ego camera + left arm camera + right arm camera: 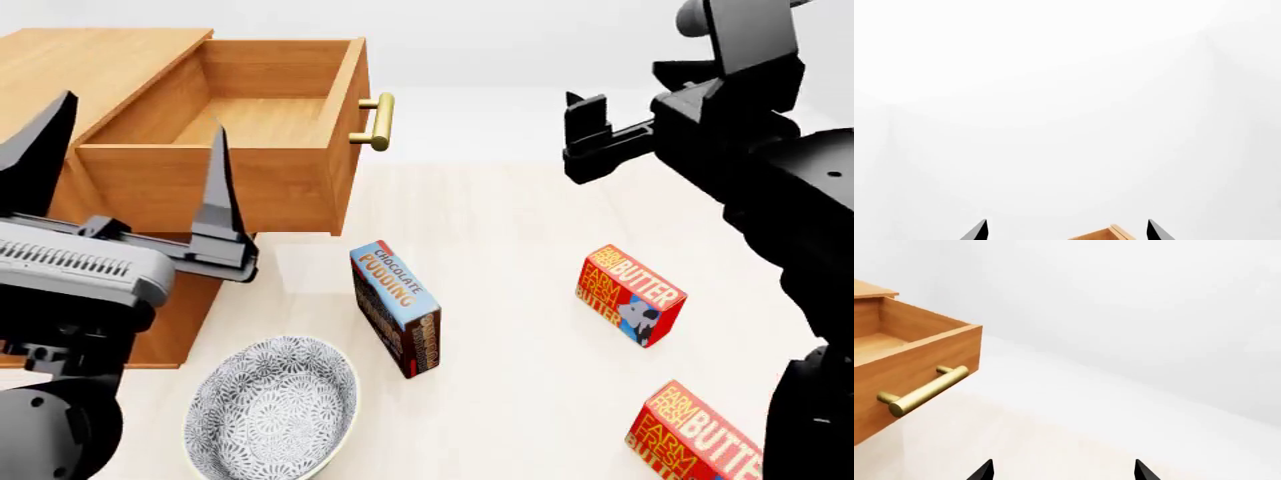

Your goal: Put the butter at the front in the top drawer of the cabinet and close it.

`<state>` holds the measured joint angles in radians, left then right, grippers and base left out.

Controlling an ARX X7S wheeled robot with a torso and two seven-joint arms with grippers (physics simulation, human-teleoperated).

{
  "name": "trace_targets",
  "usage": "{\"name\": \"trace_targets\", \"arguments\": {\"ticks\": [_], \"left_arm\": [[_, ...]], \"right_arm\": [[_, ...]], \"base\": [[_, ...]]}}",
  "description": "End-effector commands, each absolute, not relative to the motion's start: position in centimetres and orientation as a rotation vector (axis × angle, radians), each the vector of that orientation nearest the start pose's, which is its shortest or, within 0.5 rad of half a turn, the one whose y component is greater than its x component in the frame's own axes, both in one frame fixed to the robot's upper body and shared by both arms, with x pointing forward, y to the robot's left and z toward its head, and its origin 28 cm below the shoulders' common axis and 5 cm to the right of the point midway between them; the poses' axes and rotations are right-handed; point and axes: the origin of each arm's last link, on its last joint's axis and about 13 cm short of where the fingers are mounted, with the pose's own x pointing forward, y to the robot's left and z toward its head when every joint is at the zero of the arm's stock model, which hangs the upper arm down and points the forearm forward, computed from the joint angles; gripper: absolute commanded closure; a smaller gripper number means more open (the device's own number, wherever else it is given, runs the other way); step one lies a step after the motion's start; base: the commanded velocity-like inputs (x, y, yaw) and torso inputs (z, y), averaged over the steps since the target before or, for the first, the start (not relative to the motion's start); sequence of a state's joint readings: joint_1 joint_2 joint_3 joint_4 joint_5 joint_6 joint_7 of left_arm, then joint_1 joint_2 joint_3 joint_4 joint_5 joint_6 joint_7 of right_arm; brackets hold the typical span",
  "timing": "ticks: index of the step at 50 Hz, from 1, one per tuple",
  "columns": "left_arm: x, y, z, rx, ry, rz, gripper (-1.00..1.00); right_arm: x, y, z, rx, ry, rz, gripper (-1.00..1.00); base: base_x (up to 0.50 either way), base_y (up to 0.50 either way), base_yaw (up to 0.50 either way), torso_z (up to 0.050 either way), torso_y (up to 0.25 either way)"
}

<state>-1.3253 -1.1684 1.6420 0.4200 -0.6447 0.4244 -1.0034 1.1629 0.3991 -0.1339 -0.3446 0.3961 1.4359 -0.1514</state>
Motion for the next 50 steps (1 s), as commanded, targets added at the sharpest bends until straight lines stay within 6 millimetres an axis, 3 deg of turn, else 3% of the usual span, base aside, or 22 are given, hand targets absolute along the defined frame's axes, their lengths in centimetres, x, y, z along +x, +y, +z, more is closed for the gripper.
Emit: {"name": "trace_targets", "arguments": {"ticks": [1,17,29,38,50], "left_arm": [[23.5,26.9,20.6,0.241,-0.637,-0.105,-1.00],[23.7,26.6,20.7,0.228,-0.629,-0.132,-1.00],[23.6,26.4,20.9,0.223,-0.628,-0.141,-1.00],[23.8,26.5,20.4,0.208,-0.629,-0.145,-1.00],[24.2,26.5,19.7,0.195,-0.618,-0.155,-1.00]], "right_arm": [[29.4,-17.6,33.2,-0.377,0.172,0.326,-1.00],[30.8,-21.8,35.1,-0.434,0.300,0.285,-1.00],[33.5,-24.0,34.3,-0.302,0.441,0.201,-1.00],[34.9,-24.6,33.7,-0.259,0.480,0.154,-1.00],[38.9,-24.2,31.5,-0.210,0.505,0.104,-1.00]], "base": [[0.00,0.00,0.00,0.000,0.000],[0.00,0.00,0.00,0.000,0.000],[0.00,0.00,0.00,0.000,0.000],[0.00,0.00,0.00,0.000,0.000],[0.00,0.00,0.00,0.000,0.000]]}}
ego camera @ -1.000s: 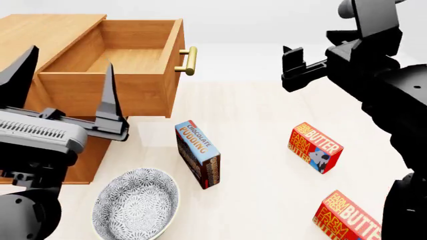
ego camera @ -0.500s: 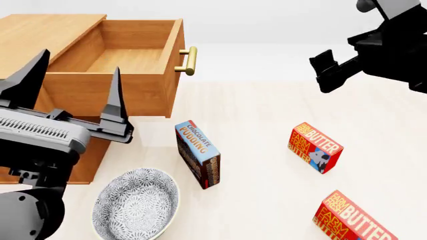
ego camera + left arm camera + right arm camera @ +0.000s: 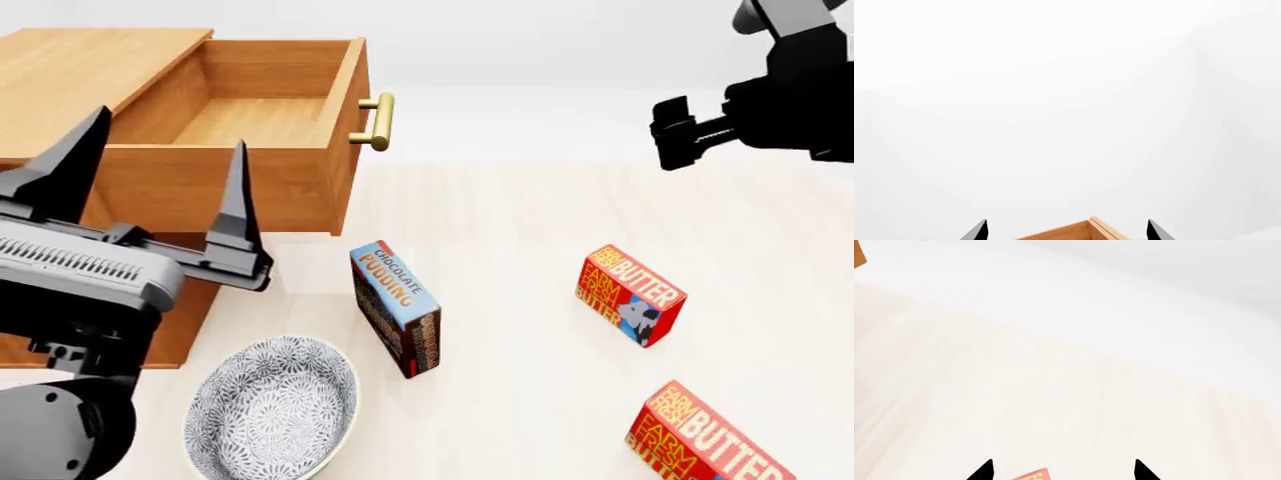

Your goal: Put the butter at the front in the top drawer of the cabinet and close it.

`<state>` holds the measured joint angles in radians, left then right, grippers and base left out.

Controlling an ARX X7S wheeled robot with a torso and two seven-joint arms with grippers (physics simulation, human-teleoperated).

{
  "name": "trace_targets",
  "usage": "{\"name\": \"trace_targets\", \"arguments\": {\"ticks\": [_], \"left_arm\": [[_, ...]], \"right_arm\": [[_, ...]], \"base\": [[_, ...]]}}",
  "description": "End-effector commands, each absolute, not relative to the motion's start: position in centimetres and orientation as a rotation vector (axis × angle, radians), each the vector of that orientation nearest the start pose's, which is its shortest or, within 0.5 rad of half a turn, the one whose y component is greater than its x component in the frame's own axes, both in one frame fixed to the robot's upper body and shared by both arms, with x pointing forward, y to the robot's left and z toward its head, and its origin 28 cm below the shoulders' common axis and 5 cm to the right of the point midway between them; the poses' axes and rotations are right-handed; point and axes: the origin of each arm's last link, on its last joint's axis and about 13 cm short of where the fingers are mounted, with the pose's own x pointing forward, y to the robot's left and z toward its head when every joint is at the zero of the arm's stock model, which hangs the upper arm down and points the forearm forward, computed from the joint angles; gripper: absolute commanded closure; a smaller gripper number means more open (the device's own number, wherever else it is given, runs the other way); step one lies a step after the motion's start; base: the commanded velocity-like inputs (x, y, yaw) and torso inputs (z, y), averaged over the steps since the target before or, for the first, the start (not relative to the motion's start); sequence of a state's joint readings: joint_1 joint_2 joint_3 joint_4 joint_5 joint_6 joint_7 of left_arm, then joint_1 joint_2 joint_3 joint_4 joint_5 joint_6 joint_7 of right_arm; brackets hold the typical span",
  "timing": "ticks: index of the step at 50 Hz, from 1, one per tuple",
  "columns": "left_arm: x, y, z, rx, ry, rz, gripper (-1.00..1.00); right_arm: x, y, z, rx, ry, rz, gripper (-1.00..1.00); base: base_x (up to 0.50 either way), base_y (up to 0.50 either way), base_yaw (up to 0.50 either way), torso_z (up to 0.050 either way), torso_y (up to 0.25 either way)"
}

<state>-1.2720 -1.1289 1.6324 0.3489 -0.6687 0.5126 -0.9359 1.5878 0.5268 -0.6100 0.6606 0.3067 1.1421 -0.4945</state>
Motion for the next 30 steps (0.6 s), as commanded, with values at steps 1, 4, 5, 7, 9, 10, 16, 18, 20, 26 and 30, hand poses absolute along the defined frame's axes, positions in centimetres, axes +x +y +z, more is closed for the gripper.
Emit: {"name": "trace_targets", "arguments": {"ticks": [1,4,5,7,9,10,16,18,20,26,30], "left_arm": [[24.2,26.5,19.6,0.195,-0.616,-0.156,-1.00],[24.3,26.5,19.4,0.191,-0.612,-0.157,-1.00],[24.4,26.5,19.3,0.190,-0.611,-0.157,-1.00],[24.4,26.4,19.3,0.189,-0.608,-0.158,-1.00],[24.4,26.4,19.2,0.187,-0.606,-0.158,-1.00],[24.4,26.4,19.2,0.187,-0.605,-0.158,-1.00],[24.4,26.3,19.1,0.184,-0.602,-0.161,-1.00],[24.4,26.3,19.1,0.184,-0.601,-0.163,-1.00],[24.4,26.3,19.1,0.183,-0.600,-0.163,-1.00],[24.4,26.3,19.1,0.183,-0.599,-0.166,-1.00],[24.4,26.4,19.1,0.182,-0.600,-0.165,-1.00]], "right_arm": [[39.2,-24.2,31.3,-0.208,0.509,0.101,-1.00],[39.5,-24.0,30.8,-0.209,0.523,0.089,-1.00],[39.5,-23.9,30.6,-0.212,0.528,0.089,-1.00],[39.6,-23.7,30.3,-0.218,0.534,0.092,-1.00],[39.7,-23.4,30.1,-0.221,0.539,0.099,-1.00],[39.8,-23.3,29.9,-0.223,0.544,0.101,-1.00],[40.0,-22.9,28.9,-0.242,0.576,0.128,-1.00],[40.0,-22.8,28.5,-0.250,0.587,0.134,-1.00],[40.0,-22.8,28.2,-0.258,0.603,0.132,-1.00],[39.9,-23.0,27.4,-0.281,0.648,0.131,-1.00],[39.8,-23.0,27.0,-0.296,0.666,0.128,-1.00]], "base": [[0.00,0.00,0.00,0.000,0.000],[0.00,0.00,0.00,0.000,0.000],[0.00,0.00,0.00,0.000,0.000],[0.00,0.00,0.00,0.000,0.000],[0.00,0.00,0.00,0.000,0.000],[0.00,0.00,0.00,0.000,0.000],[0.00,0.00,0.00,0.000,0.000],[0.00,0.00,0.00,0.000,0.000],[0.00,0.00,0.00,0.000,0.000],[0.00,0.00,0.00,0.000,0.000],[0.00,0.00,0.00,0.000,0.000]]}}
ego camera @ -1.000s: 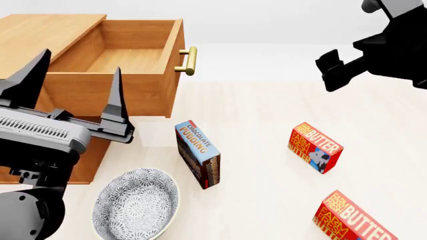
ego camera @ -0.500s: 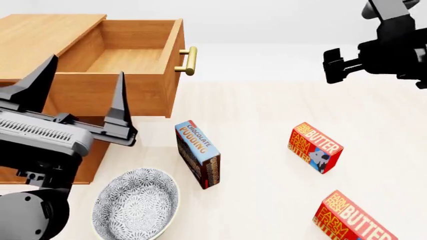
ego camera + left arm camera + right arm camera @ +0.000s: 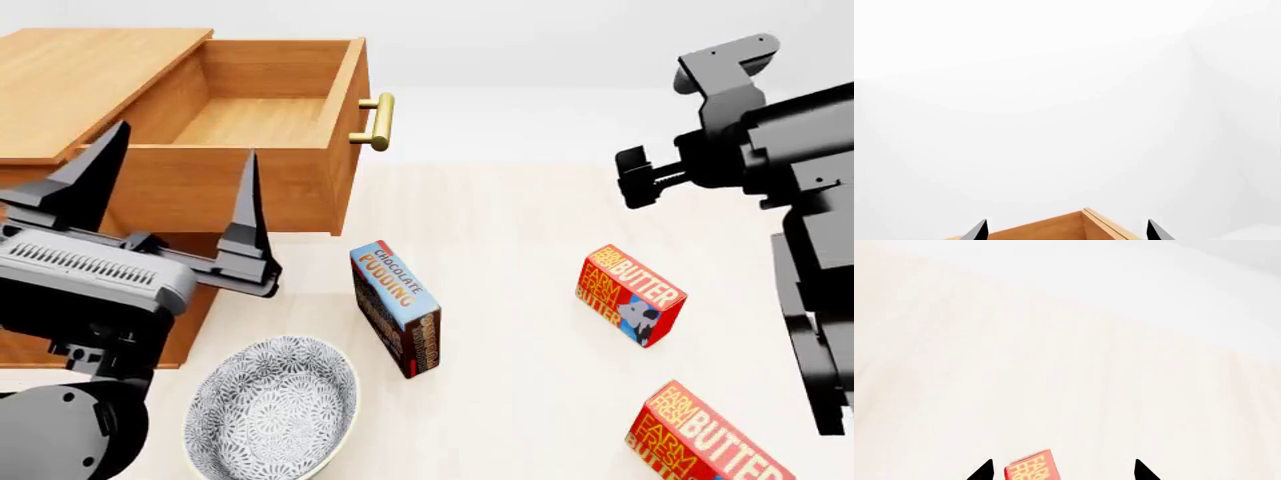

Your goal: Put the butter at the front in the top drawer of the cabinet and close it.

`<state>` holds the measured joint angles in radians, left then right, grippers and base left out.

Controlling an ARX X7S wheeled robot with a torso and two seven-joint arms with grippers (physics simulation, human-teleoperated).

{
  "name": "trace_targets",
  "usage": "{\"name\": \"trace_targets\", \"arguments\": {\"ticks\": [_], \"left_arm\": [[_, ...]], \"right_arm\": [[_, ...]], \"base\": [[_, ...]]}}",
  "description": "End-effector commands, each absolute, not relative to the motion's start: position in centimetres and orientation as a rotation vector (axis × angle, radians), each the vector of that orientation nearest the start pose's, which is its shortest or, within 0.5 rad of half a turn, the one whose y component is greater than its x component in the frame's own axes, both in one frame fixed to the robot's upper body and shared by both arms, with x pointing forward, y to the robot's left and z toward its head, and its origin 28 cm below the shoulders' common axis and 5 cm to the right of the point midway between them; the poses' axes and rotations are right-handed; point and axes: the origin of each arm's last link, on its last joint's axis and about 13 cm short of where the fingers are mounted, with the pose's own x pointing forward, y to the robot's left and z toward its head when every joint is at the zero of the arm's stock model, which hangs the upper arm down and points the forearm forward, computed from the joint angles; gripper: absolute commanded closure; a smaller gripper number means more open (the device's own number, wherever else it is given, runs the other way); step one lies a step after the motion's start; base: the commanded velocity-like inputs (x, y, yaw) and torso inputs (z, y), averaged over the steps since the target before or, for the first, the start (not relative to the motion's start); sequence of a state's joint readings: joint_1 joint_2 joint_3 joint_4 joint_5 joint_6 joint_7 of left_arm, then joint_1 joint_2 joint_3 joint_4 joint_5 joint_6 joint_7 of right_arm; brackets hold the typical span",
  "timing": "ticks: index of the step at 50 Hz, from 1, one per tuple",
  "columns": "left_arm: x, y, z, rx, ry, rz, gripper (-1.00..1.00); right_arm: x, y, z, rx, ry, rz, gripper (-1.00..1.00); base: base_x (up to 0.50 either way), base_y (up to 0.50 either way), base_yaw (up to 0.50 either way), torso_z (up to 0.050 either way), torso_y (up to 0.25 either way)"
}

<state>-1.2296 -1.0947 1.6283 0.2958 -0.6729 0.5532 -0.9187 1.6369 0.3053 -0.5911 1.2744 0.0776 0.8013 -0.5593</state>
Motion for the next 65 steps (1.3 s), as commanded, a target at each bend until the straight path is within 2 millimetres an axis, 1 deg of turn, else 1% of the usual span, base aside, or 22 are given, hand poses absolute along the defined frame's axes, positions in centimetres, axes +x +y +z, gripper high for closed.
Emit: {"name": "trace_targets", "arguments": {"ticks": [1,13,29,39,48,55,65], "left_arm": [[24.4,26.4,19.0,0.181,-0.600,-0.166,-1.00],[24.3,26.4,18.9,0.178,-0.596,-0.164,-1.00],[24.5,26.4,18.7,0.173,-0.595,-0.166,-1.00],[24.5,26.4,18.5,0.174,-0.592,-0.167,-1.00],[24.6,26.3,18.7,0.173,-0.590,-0.171,-1.00],[24.8,26.4,19.1,0.176,-0.589,-0.172,-1.00],[25.1,26.5,19.4,0.178,-0.582,-0.173,-1.00]], "right_arm": [[39.9,-23.0,26.9,-0.299,0.668,0.128,-1.00],[39.9,-22.9,26.0,-0.329,0.703,0.130,-1.00],[39.8,-22.8,25.3,-0.365,0.741,0.137,-1.00],[39.9,-22.9,24.9,-0.430,0.761,0.150,-1.00],[40.1,-23.4,24.7,-0.500,0.731,0.148,-1.00],[40.2,-23.6,23.8,-0.531,0.718,0.166,-1.00],[40.3,-23.4,22.6,-0.559,0.716,0.210,-1.00]], "base": [[0.00,0.00,0.00,0.000,0.000],[0.00,0.00,0.00,0.000,0.000],[0.00,0.00,0.00,0.000,0.000],[0.00,0.00,0.00,0.000,0.000],[0.00,0.00,0.00,0.000,0.000],[0.00,0.00,0.00,0.000,0.000],[0.00,0.00,0.00,0.000,0.000]]}}
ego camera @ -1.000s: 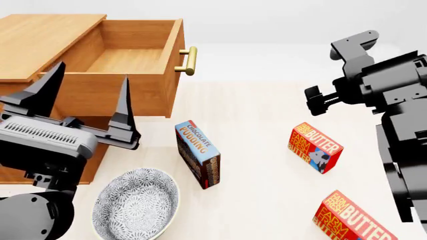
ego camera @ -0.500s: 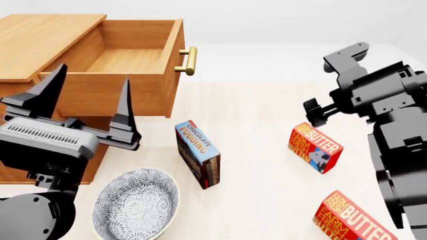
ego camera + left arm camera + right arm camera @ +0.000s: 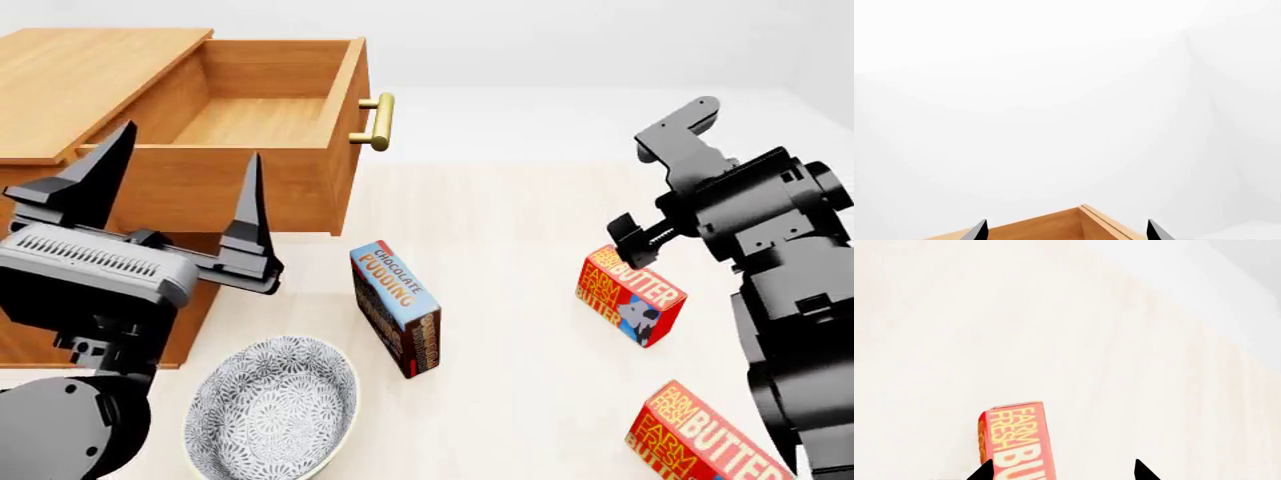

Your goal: Put the butter at the front in the top drawer of the cabinet and close it.

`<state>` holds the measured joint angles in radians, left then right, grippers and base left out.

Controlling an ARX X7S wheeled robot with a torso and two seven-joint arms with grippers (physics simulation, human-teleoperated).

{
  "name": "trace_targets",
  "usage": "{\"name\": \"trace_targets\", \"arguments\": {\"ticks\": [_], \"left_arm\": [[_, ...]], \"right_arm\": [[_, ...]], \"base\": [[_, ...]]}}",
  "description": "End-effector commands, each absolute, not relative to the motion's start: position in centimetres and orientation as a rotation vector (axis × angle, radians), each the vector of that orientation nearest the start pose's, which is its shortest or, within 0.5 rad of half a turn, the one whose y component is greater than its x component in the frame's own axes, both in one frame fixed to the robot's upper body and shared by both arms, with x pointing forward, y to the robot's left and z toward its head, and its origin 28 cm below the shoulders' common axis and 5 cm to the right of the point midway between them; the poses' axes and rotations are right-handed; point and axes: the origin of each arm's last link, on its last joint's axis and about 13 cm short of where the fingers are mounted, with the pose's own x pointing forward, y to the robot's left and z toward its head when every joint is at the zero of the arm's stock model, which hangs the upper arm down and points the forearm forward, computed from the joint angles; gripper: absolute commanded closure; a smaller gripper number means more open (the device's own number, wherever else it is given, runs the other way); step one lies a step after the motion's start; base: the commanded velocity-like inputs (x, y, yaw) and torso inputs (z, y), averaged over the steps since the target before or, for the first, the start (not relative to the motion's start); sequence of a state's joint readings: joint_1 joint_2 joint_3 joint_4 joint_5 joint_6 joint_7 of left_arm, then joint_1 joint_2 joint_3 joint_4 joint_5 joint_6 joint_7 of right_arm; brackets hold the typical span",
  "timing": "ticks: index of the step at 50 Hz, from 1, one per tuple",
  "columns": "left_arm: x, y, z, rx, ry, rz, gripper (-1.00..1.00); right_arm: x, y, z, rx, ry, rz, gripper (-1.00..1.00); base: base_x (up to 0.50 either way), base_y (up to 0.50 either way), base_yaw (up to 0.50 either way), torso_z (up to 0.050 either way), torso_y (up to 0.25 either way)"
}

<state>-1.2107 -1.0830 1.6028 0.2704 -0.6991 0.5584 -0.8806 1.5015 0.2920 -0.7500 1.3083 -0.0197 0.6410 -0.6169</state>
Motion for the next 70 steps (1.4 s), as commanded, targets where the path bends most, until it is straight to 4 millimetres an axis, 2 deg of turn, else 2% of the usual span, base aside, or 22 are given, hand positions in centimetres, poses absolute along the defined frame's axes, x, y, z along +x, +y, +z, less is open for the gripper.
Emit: {"name": "trace_targets", "arguments": {"ticks": [1,22,37,70], "left_arm": [[25.1,26.5,19.5,0.178,-0.581,-0.173,-1.00],[25.6,26.6,19.7,0.179,-0.579,-0.173,-1.00],[25.8,26.6,19.9,0.179,-0.577,-0.172,-1.00],[26.3,26.6,20.2,0.169,-0.579,-0.178,-1.00]], "right_arm": [[40.3,-23.4,22.4,-0.560,0.716,0.217,-1.00],[40.6,-22.8,21.7,-0.569,0.720,0.293,-1.00],[40.1,-23.5,20.6,-0.545,0.753,0.285,-1.00],[39.6,-23.9,19.9,-0.472,0.826,0.315,-1.00]], "base": [[0.00,0.00,0.00,0.000,0.000],[0.00,0.00,0.00,0.000,0.000],[0.00,0.00,0.00,0.000,0.000],[0.00,0.00,0.00,0.000,0.000]]}}
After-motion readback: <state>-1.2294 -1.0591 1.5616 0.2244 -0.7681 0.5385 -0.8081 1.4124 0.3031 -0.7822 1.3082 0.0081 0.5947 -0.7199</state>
